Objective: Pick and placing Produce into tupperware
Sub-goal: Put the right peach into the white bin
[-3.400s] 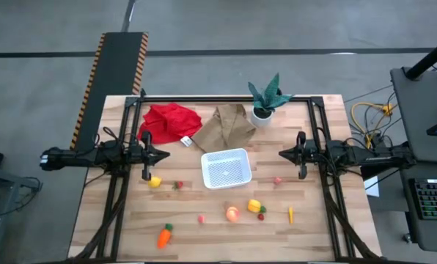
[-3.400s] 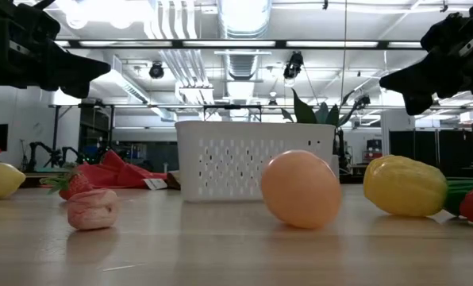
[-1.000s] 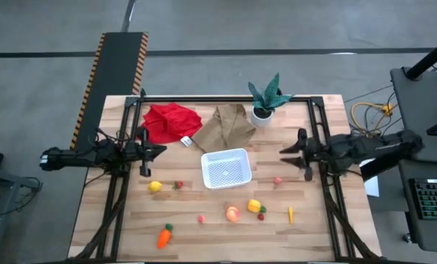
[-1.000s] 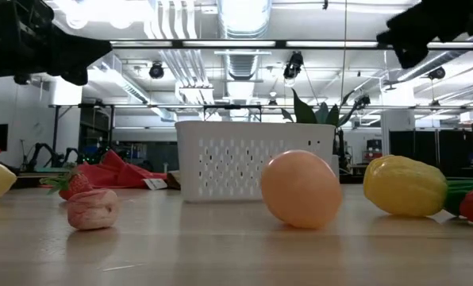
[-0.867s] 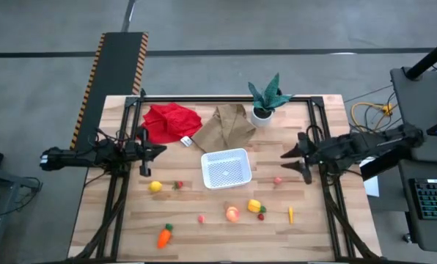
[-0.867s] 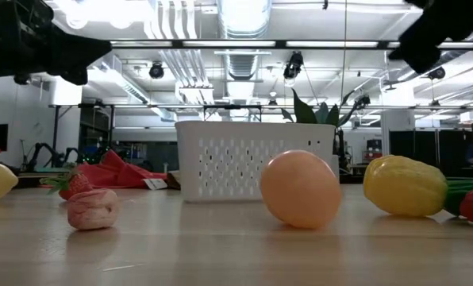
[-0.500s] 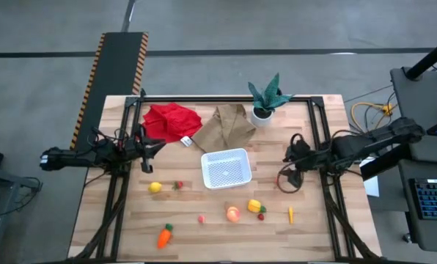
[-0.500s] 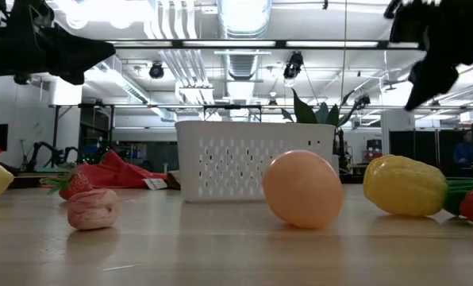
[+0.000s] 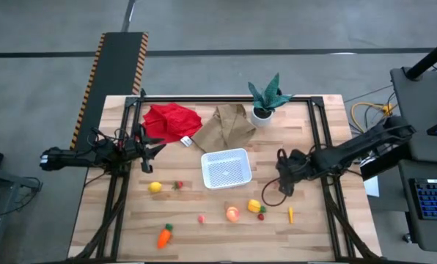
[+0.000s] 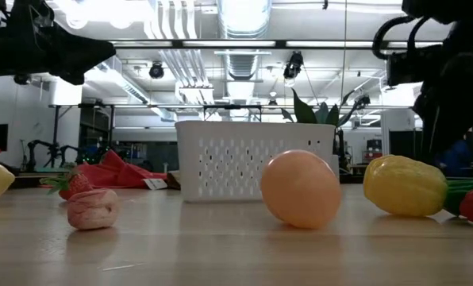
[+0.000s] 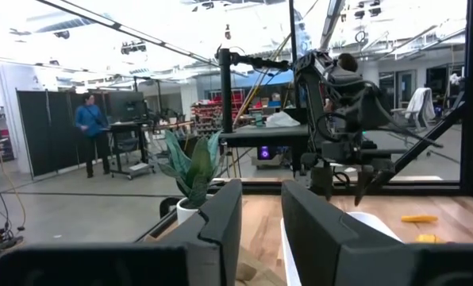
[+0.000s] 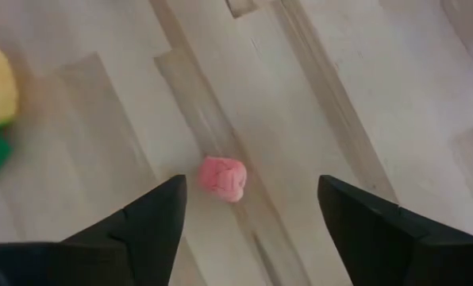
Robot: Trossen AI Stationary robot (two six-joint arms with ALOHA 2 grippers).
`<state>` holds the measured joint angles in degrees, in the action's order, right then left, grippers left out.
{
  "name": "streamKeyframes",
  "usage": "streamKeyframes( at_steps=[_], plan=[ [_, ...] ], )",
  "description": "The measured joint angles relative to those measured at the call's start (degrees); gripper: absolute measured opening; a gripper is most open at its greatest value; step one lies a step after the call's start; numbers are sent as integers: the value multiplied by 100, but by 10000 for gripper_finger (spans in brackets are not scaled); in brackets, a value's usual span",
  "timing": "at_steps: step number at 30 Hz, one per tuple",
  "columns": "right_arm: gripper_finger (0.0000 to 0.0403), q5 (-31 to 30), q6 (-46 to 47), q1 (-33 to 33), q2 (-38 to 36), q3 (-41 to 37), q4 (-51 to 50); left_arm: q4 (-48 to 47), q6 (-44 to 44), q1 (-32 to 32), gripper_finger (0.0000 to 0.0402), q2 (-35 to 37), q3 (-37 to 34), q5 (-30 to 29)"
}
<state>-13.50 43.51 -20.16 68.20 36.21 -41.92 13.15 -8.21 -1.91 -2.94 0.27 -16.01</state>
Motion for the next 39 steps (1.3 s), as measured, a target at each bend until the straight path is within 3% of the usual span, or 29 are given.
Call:
streamKeyframes(
  at_steps=[16,25,30,39],
  plan=[
    [272,-20,-19,-9,1452,11,483,13,24,0,80,-29,0,2],
    [265,-68,-22,-11,1452,5,517,9,28,0,80,-31,0,4],
    [233,-176,-22,-4,1270,-13,510,3,29,2,80,-31,0,4],
    [141,-208,-46,-7,1265,-18,494,7,31,2,80,-31,0,4]
  ],
)
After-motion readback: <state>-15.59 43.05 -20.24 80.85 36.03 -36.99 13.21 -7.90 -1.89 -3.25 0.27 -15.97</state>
